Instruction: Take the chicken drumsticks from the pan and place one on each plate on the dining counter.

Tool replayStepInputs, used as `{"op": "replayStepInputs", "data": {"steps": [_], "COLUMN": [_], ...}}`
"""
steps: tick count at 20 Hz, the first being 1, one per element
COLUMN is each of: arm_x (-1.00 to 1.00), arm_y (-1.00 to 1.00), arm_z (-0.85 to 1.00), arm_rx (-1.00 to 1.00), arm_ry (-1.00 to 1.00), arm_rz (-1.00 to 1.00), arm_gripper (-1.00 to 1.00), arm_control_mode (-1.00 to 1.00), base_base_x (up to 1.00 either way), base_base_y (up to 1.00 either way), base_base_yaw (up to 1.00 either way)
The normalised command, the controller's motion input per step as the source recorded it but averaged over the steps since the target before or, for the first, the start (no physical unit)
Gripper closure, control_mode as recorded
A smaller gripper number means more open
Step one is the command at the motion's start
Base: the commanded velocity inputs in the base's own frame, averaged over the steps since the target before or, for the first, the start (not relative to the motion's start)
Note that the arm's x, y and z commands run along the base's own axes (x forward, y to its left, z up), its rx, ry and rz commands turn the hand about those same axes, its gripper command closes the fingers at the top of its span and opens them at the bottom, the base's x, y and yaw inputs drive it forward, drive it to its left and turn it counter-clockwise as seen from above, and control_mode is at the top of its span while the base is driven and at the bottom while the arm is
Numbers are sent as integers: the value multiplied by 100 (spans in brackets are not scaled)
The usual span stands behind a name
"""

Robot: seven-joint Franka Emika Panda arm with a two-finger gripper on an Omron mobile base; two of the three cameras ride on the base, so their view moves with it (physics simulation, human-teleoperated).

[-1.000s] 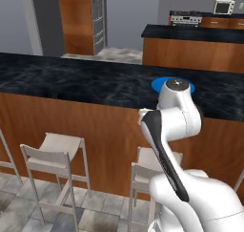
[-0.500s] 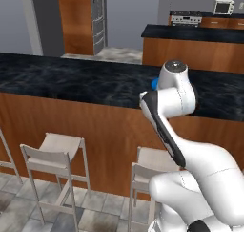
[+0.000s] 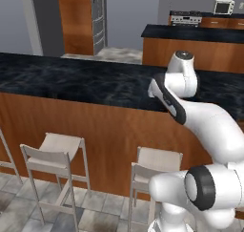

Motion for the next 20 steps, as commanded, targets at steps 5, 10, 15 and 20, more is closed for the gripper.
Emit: {"op": "replayStepInputs", "data": {"steps": [5, 10, 15, 20], "arm_x": [79, 64, 59, 53], "arm_y": [-47, -39, -20, -20], "arm_z": [12, 3, -11, -18], "arm_rx": [0, 0, 0, 0], "arm_ry": [28, 33, 7, 0], "arm_rz": [1, 0, 0, 0], "arm_gripper": [100, 100, 100, 100], "arm_control_mode": [-100, -100, -100, -100], "base_base_x": [0, 0, 0, 0], "base_base_y": [0, 0, 0, 0], "base_base_yaw": [0, 0, 0, 0]}}
